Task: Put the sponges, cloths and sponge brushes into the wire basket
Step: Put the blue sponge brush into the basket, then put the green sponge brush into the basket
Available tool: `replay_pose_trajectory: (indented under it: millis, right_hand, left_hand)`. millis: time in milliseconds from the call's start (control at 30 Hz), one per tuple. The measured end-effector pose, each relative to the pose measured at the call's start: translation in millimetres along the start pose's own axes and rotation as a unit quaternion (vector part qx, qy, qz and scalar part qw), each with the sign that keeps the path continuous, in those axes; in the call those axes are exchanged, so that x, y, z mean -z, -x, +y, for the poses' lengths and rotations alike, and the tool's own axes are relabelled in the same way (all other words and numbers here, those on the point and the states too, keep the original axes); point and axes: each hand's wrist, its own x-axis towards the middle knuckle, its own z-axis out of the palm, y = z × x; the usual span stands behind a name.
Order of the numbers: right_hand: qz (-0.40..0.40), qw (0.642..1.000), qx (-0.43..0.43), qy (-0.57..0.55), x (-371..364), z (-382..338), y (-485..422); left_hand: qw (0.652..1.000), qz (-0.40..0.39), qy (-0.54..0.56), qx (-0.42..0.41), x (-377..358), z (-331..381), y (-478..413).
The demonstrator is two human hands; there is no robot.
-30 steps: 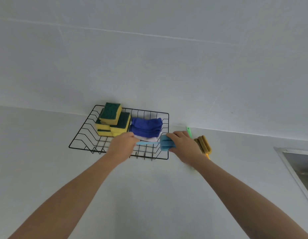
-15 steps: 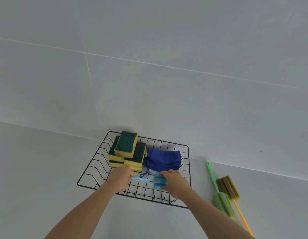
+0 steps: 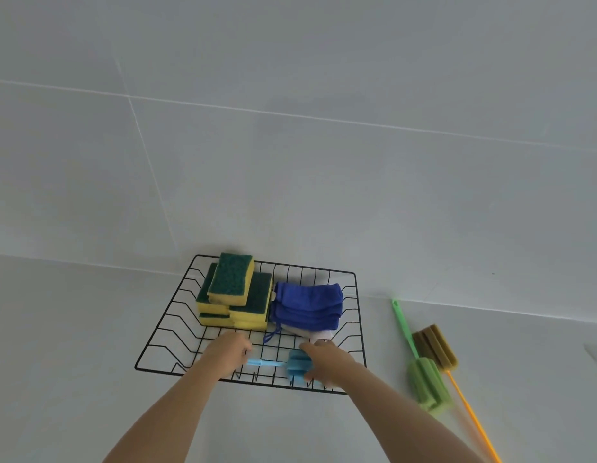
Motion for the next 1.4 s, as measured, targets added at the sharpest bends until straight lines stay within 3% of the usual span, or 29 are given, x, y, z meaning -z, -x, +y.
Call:
replay_pose_trajectory:
  millis: [233, 467, 933, 1167, 1400]
  right_hand:
    - [0.044, 0.998, 0.032, -0.022, 14.1, 8.7, 20.8]
    - [0.167, 0.983, 0.070, 0.004, 38.3, 39.2, 62.6]
    - [0.202, 0.968, -0.096, -0.114, 6.1, 162.7, 137.0]
    - [0.159, 0.957, -0.110, -0.216, -31.6, 187.3, 139.0]
    - [0.161, 0.914, -0.101, -0.358, -46.5, 199.0, 117.4]
  left_hand:
    - [0.996, 0.065, 0.063, -0.025, 18.8, 18.1, 12.3]
    - [0.986, 0.139, 0.006, -0.091, 47.1, 81.1, 22.3]
    - [0.969, 0.038, -0.028, -0.244, 1.4, 228.7, 10.5]
    - [0.977, -0.004, 0.005, -0.215, -37.7, 274.7, 2.0]
    - [0.983, -0.030, 0.042, -0.174, -59.1, 287.8, -12.9]
